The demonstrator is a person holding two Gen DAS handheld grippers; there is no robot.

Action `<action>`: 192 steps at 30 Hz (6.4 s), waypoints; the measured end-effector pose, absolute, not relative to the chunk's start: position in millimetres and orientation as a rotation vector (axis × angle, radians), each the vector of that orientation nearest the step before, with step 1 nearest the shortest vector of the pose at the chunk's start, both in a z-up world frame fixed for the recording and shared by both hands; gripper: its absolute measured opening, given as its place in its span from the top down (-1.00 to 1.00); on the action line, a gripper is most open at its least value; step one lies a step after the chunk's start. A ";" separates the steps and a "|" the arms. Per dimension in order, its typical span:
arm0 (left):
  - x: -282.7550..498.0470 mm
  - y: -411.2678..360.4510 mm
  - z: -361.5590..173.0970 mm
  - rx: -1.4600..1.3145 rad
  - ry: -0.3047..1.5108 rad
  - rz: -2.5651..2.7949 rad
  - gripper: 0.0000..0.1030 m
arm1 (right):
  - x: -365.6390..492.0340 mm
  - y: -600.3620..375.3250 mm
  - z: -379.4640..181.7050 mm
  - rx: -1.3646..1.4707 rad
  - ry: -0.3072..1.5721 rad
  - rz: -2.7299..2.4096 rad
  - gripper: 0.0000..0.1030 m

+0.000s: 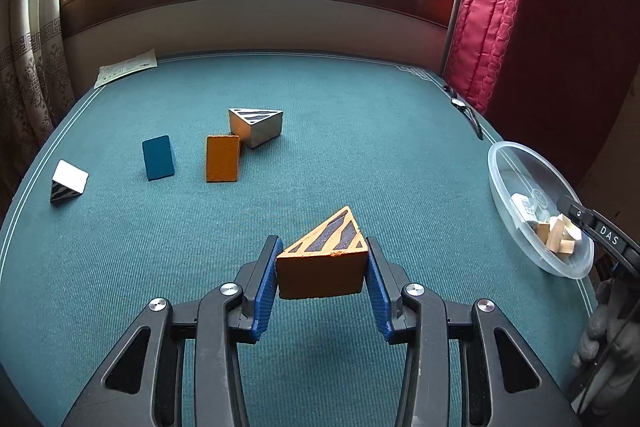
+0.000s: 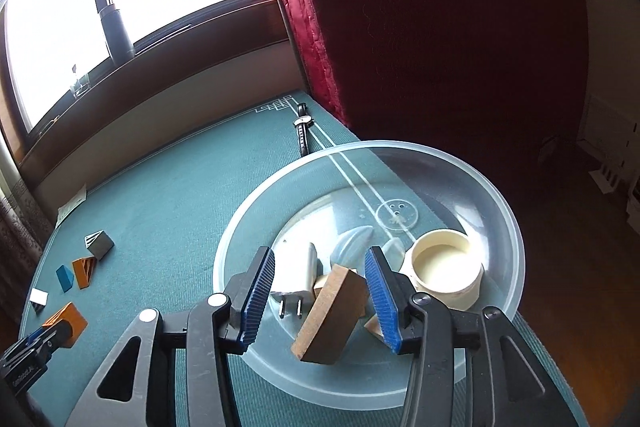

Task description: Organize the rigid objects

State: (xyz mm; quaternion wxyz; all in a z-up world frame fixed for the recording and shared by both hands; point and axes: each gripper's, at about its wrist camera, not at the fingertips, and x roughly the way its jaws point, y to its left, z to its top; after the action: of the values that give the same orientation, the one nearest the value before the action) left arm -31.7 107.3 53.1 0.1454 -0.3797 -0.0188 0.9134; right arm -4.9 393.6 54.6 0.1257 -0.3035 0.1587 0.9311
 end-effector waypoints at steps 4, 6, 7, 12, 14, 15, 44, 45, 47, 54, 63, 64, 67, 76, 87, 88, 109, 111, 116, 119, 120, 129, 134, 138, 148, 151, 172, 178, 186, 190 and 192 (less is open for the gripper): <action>-31.3 121.6 57.6 -1.084 -0.028 2.601 0.19 | 3.2 400.8 50.7 -0.869 0.469 2.687 0.03; -31.0 130.8 59.6 -1.077 -0.008 2.584 0.19 | 6.1 403.9 50.6 -0.869 0.472 2.686 0.03; -30.9 135.7 60.4 -1.074 0.001 2.573 0.19 | 7.4 405.0 51.0 -0.868 0.468 2.687 0.03; -31.5 163.4 64.6 -1.063 0.036 2.506 0.19 | 17.8 416.9 53.7 -0.828 0.470 2.670 0.03; -32.4 175.5 65.6 -1.064 0.040 2.470 0.19 | 21.6 422.7 54.0 -0.808 0.469 2.655 0.02; -32.9 181.7 66.1 -1.066 0.041 2.451 0.19 | 23.4 425.3 53.5 -0.801 0.469 2.647 0.02; -37.6 307.7 62.5 -1.015 0.071 2.163 -0.22 | 38.5 461.5 49.7 -0.715 0.557 2.592 0.01; -38.6 305.5 61.4 -1.021 0.078 2.172 -0.22 | 37.3 461.6 49.8 -0.716 0.559 2.591 0.00; -39.2 300.6 60.1 -1.023 0.088 2.192 -0.22 | 36.8 460.7 48.5 -0.721 0.559 2.591 -0.01; -33.0 288.2 57.0 -1.029 0.111 2.197 -0.22 | 37.5 454.8 47.5 -0.728 0.549 2.601 -0.01; -23.1 292.6 46.0 -1.077 0.149 2.150 -0.26 | 39.6 453.4 47.4 -0.730 0.548 2.607 -0.03; -22.1 294.1 44.5 -1.078 0.158 2.148 -0.26 | 39.8 453.2 47.3 -0.730 0.548 2.607 -0.03; -21.6 298.5 39.0 -1.081 0.182 2.157 -0.27 | 40.1 453.0 47.7 -0.730 0.549 2.608 -0.03; -36.1 293.8 33.3 -1.090 0.179 2.278 -0.30 | 40.5 452.1 47.8 -0.731 0.549 2.608 -0.03; -37.9 279.0 39.9 -1.102 0.129 2.281 -0.30 | 39.6 438.6 52.3 -0.727 0.534 2.632 -0.03; -38.4 276.6 40.8 -1.103 0.123 2.285 -0.30 | 39.4 437.1 53.0 -0.727 0.530 2.637 -0.03; -55.5 181.8 43.2 -1.150 0.024 2.492 -0.30 | 25.8 374.9 52.7 -0.800 0.461 2.784 -0.18; -57.7 168.7 42.9 -1.159 0.008 2.517 -0.30 | 23.1 365.9 52.3 -0.816 0.444 2.804 -0.18; -66.7 137.3 40.0 -1.195 -0.046 2.575 -0.30 | 18.4 341.6 53.3 -0.851 0.401 2.862 -0.24; -71.1 118.9 38.6 -1.215 -0.079 2.607 -0.30 | 13.8 326.2 51.9 -0.895 0.380 2.905 -0.35; -72.8 113.3 38.0 -1.222 -0.087 2.618 -0.30 | 12.3 320.5 50.8 -0.916 0.371 2.919 -0.36; -90.5 53.8 32.0 -1.294 -0.190 2.720 -0.30 | -2.7 273.3 37.2 -1.119 0.338 3.018 -0.50; -104.1 17.8 27.9 -1.332 -0.253 2.795 -0.30 | -5.4 254.4 33.7 -1.173 0.294 3.051 -0.50; -121.2 -6.2 20.8 -1.403 -0.287 2.852 -0.30 | -8.3 245.4 31.4 -1.208 0.280 3.059 -0.50; -159.4 -23.3 15.9 -1.401 -0.310 2.902 -0.30 | -14.4 233.5 25.6 -1.262 0.258 3.058 -0.50; -167.2 -21.5 14.3 -1.377 -0.295 2.916 -0.30 | -16.9 231.6 24.6 -1.273 0.251 3.057 -0.50; -149.6 -19.3 17.7 -1.258 -0.293 2.880 0.39 | -62.6 195.3 23.1 -1.405 0.179 3.079 -0.50; -145.9 -28.7 21.2 -1.263 -0.331 2.896 0.39 | -92.3 171.3 31.8 -1.391 0.141 3.131 -0.38; -141.3 -34.6 28.8 -1.239 -0.340 2.927 0.39 | -139.2 133.0 34.6 -1.400 0.100 3.187 -0.02; -141.7 -39.4 30.9 -1.235 -0.372 2.922 0.39 | -156.1 120.4 33.7 -1.414 0.108 3.206 0.09; -141.1 -40.6 32.5 -1.228 -0.384 2.921 0.39 | -162.5 115.3 32.1 -1.417 0.100 3.209 0.12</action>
State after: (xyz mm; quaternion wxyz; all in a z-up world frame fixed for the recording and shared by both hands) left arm -141.1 -40.6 32.5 -0.0249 -0.3847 -0.1204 0.9148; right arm -162.5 115.3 32.1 -0.1826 -0.3970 0.0280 0.8990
